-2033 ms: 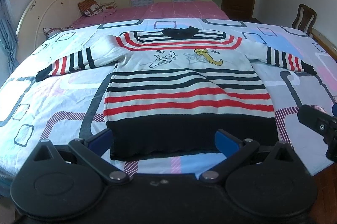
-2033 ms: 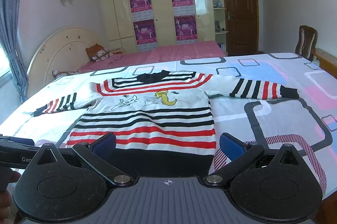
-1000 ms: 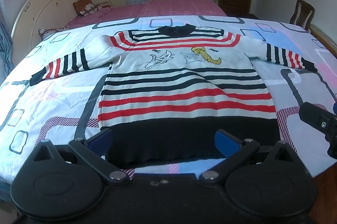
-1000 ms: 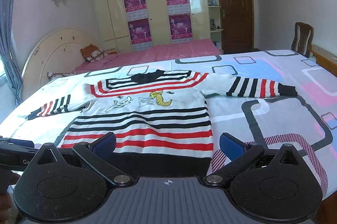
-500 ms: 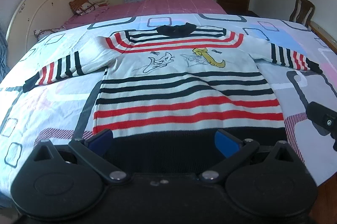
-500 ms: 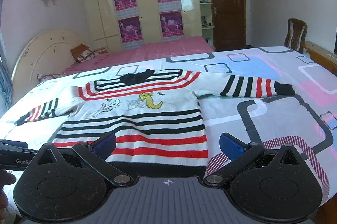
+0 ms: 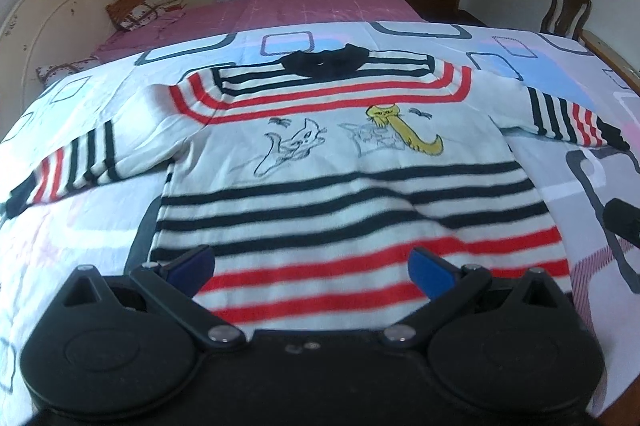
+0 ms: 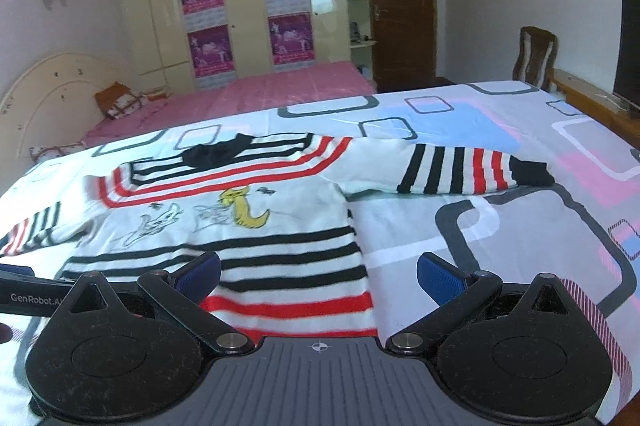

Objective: Fold small clothes
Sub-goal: 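Move the right tool to the black cuff of a sleeve and grasp it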

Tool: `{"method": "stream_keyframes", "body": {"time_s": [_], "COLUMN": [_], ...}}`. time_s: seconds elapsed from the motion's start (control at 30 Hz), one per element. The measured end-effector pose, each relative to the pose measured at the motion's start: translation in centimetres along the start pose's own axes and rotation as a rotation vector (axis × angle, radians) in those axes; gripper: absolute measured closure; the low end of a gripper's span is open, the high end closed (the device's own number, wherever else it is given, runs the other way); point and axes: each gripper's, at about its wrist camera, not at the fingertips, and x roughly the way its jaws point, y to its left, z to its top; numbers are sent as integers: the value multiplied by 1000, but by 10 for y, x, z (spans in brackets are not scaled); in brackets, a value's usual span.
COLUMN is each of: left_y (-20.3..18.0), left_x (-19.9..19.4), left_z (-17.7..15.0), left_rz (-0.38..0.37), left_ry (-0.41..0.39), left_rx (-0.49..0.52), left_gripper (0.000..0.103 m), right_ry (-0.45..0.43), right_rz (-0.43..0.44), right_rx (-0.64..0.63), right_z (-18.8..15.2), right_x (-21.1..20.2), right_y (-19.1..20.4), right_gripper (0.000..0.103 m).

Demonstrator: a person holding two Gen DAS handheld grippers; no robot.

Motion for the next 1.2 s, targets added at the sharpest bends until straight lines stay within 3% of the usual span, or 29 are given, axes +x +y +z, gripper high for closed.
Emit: {"method": "stream_keyframes", "body": {"time_s": [0.53,0.87,1.2], "left_y": [14,7,-14], "left_x": [79,115,154], "left_z": [63,76,91], "left_rz": [-33,-12,27], "left_ry": [25,65,101], "left_rx": [21,19,-27], "left_gripper": [0,0,0], "right_ry": [22,50,100], "right_rz": [-168,-238,-281], "right_rx": [57,94,161], "right_z": [43,58,66], "right_x": [64,103,157], "right_y": [-28,-77,-152], "right_gripper": [0,0,0]}}
